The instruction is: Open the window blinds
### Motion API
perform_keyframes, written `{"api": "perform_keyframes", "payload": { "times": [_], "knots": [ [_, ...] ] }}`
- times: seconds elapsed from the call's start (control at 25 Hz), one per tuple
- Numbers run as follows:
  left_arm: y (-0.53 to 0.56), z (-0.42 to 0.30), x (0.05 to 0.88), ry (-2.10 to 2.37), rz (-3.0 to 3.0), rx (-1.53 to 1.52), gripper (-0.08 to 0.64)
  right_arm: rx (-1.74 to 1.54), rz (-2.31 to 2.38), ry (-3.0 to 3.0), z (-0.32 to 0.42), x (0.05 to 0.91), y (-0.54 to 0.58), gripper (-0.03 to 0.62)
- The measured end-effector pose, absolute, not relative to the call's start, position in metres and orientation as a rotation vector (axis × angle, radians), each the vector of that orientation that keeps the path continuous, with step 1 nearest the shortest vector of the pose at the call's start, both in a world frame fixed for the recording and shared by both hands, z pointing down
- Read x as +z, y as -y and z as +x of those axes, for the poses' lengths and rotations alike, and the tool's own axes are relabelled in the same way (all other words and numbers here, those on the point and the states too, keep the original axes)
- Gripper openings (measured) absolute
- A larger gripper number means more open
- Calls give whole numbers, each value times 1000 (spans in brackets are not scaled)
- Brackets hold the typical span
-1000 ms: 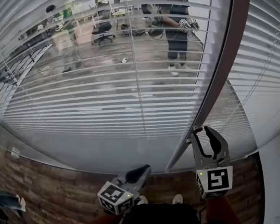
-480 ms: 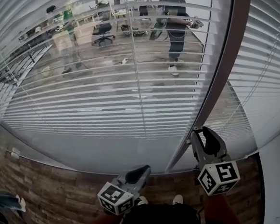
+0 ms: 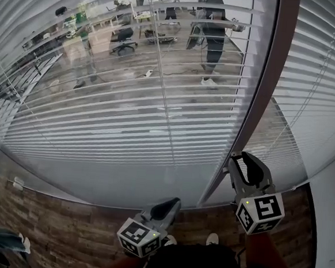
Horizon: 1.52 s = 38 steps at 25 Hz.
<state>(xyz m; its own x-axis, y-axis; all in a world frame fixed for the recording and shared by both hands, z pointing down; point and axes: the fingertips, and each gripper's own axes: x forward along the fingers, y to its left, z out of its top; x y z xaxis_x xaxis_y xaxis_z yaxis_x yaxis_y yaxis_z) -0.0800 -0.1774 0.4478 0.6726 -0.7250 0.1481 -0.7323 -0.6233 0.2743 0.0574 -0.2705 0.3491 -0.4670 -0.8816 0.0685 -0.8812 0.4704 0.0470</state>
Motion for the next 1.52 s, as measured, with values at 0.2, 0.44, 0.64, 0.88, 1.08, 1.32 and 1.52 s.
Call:
{"api": "perform_keyframes", "payload": {
  "times": [0.2, 0.44, 0.64, 0.88, 1.08, 1.32, 1.52],
  "knots": [
    [172, -83, 446, 1165, 2581, 39, 1, -166, 1559, 2525, 54, 349, 263, 152],
    [177, -82, 450, 1168, 2569, 46, 1, -300, 1539, 2440, 53, 351, 268, 150],
    [187, -77, 440, 1178, 2574, 45, 1, -401, 1518, 2374, 54, 341, 277, 150],
    [185, -75, 433, 1178, 2570, 45, 2, -539, 1476, 2262, 55, 340, 276, 150],
    [184, -77, 436, 1173, 2577, 46, 1, -620, 1433, 2160, 55, 343, 273, 149],
    [177, -80, 443, 1170, 2582, 51, 1, -733, 1403, 2074, 50, 345, 266, 149],
    [186, -77, 442, 1173, 2575, 50, 1, -792, 1384, 2014, 53, 347, 275, 149]
  ]
}}
